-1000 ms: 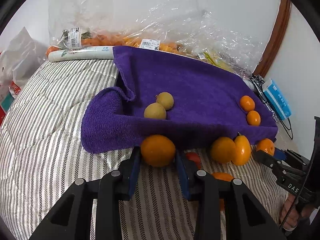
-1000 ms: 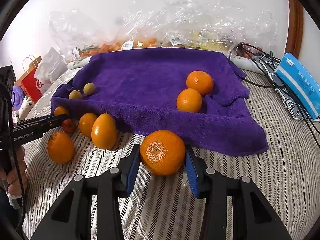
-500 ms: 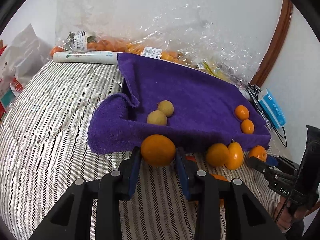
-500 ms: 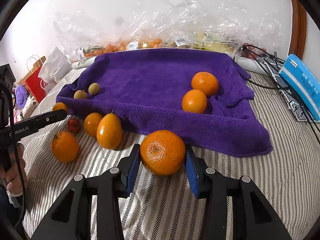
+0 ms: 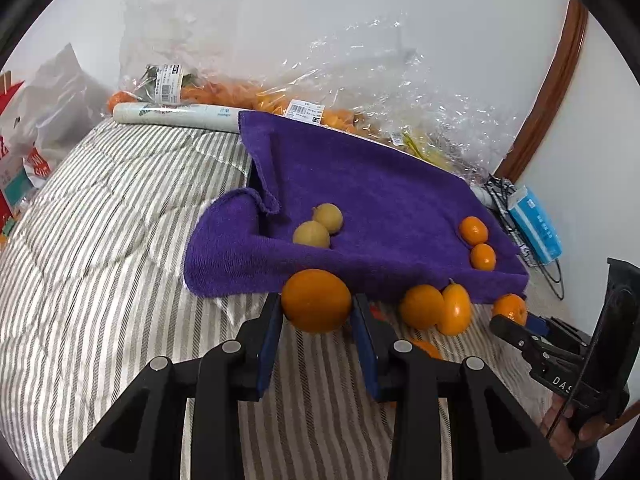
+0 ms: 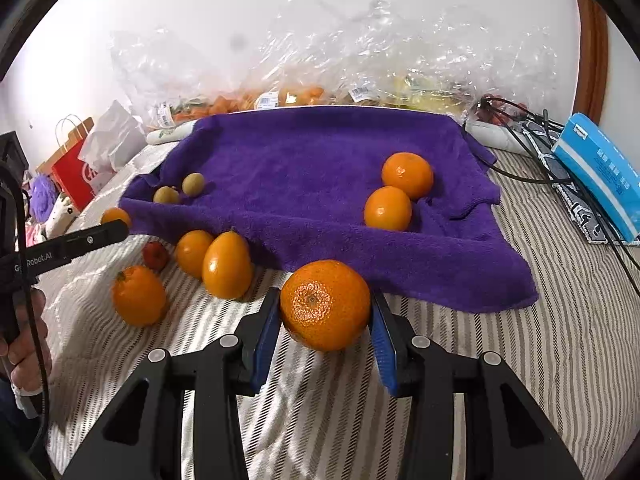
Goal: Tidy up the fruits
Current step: 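Grasp the large mandarin with the right tool while the left tool grasps a small mandarin, then lift and carry both held mandarins over the purple towel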
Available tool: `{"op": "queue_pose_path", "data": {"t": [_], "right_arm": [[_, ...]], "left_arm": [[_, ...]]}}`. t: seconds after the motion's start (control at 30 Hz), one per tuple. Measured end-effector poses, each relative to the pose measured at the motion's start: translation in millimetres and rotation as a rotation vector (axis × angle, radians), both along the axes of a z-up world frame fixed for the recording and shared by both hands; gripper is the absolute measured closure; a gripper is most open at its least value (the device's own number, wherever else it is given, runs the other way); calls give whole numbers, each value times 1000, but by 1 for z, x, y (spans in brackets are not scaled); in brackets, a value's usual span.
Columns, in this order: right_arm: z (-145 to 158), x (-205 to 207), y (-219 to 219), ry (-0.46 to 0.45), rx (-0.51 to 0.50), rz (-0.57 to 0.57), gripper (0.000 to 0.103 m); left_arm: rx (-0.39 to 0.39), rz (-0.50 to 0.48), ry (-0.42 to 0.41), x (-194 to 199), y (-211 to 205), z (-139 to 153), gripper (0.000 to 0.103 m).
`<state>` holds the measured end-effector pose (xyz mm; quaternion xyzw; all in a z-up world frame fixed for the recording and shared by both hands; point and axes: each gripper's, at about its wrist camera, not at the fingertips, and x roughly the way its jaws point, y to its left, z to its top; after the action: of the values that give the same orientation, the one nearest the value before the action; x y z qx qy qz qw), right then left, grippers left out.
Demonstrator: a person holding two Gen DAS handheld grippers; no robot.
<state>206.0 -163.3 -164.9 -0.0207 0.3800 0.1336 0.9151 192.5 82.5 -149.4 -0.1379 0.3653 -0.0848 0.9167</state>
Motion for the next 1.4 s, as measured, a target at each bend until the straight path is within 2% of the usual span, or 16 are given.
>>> {"op": "queue_pose_path", "data": {"t": [0.1, 0.37, 0.83, 1.13, 1.4], "right_arm": [[8, -8, 1, -6, 31, 16, 60], [42, -19, 4, -85, 22, 34, 60], [92, 16, -3, -167, 44, -5, 60], [106, 46, 1, -195, 63, -16, 60], [86, 70, -2, -170, 70, -40, 60]], "left_arm": [[-1, -2, -14, -7, -1, 6, 70], [40, 15, -45, -10, -6, 35, 70], [109, 38, -95, 30, -16, 75, 70], [95, 34, -88, 66, -25, 73, 70], [99, 53, -71, 90, -25, 54, 70]]}}
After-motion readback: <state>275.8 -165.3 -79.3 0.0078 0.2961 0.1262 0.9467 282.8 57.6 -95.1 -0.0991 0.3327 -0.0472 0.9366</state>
